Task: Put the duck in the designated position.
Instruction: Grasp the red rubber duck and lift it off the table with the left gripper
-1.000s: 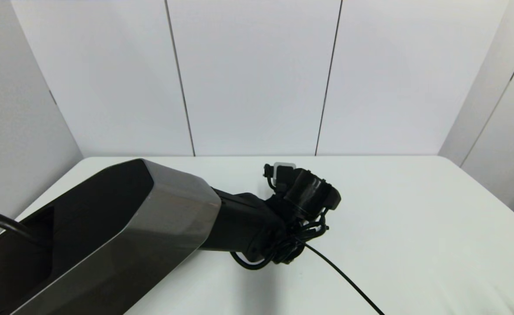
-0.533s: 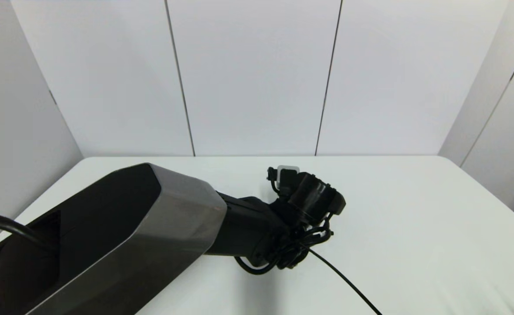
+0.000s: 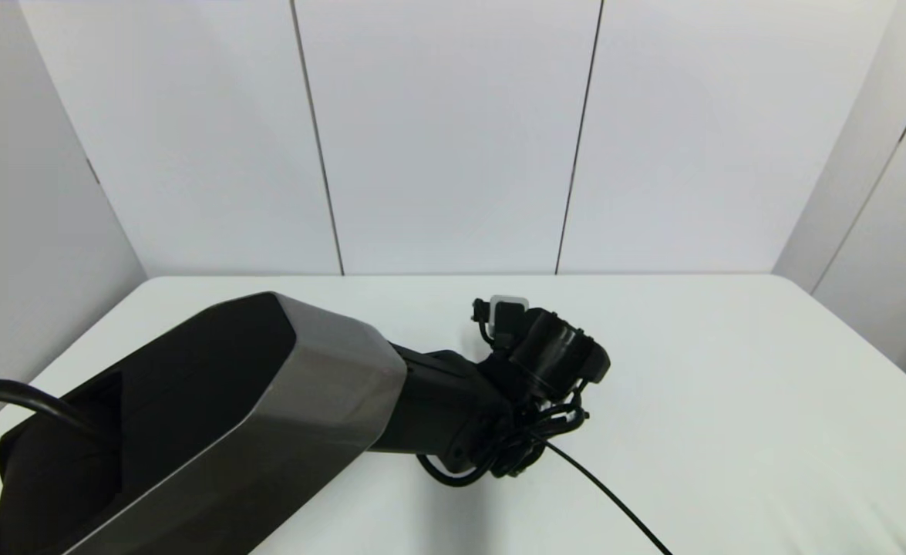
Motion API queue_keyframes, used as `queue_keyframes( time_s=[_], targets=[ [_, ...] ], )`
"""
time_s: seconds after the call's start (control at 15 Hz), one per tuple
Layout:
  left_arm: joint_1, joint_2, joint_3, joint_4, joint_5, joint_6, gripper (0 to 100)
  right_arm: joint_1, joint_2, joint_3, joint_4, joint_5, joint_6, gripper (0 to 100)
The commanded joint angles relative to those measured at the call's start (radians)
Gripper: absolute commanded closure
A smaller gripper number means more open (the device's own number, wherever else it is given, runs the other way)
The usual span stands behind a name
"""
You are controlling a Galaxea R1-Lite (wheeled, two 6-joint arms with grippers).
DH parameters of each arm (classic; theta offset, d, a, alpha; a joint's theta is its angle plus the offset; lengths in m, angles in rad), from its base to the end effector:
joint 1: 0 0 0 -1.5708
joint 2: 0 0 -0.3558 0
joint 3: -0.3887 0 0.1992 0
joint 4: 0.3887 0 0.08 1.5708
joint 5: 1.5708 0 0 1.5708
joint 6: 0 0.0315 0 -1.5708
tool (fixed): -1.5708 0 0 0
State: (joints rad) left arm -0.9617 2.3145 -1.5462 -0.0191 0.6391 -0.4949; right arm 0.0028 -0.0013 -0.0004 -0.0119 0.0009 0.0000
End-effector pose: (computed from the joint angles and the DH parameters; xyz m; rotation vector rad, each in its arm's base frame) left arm 0.3032 -0.4018 0.1163 0.0601 0.5760 -0.1675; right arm -0.0601 -0.0001 0.0769 0.0000 -0.0136 0.0037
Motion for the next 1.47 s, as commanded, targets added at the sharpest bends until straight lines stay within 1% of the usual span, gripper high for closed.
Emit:
queue_keyframes(
  time_s=[0.07, 0.73, 1.0, 1.07, 1.47],
  targets=[
    [0.0, 0.002, 0.0, 0.001, 0.005, -0.005, 0, 0.0, 0.001, 0.0, 0.0, 0.001, 0.0, 0],
    [0.0, -0.003, 0.0, 0.001, 0.01, -0.008, 0, 0.0, 0.001, 0.0, 0.0, 0.001, 0.0, 0],
    [0.0, -0.004, 0.0, 0.002, 0.03, -0.007, 0, 0.0, 0.001, 0.0, 0.0, 0.001, 0.0, 0],
    [0.0, -0.006, 0.001, 0.002, 0.033, -0.007, 100, 0.0, 0.001, 0.0, 0.0, 0.001, 0.0, 0],
    [0.0, -0.012, 0.0, 0.001, 0.031, -0.008, 100, 0.0, 0.001, 0.0, 0.0, 0.001, 0.0, 0]
  ],
)
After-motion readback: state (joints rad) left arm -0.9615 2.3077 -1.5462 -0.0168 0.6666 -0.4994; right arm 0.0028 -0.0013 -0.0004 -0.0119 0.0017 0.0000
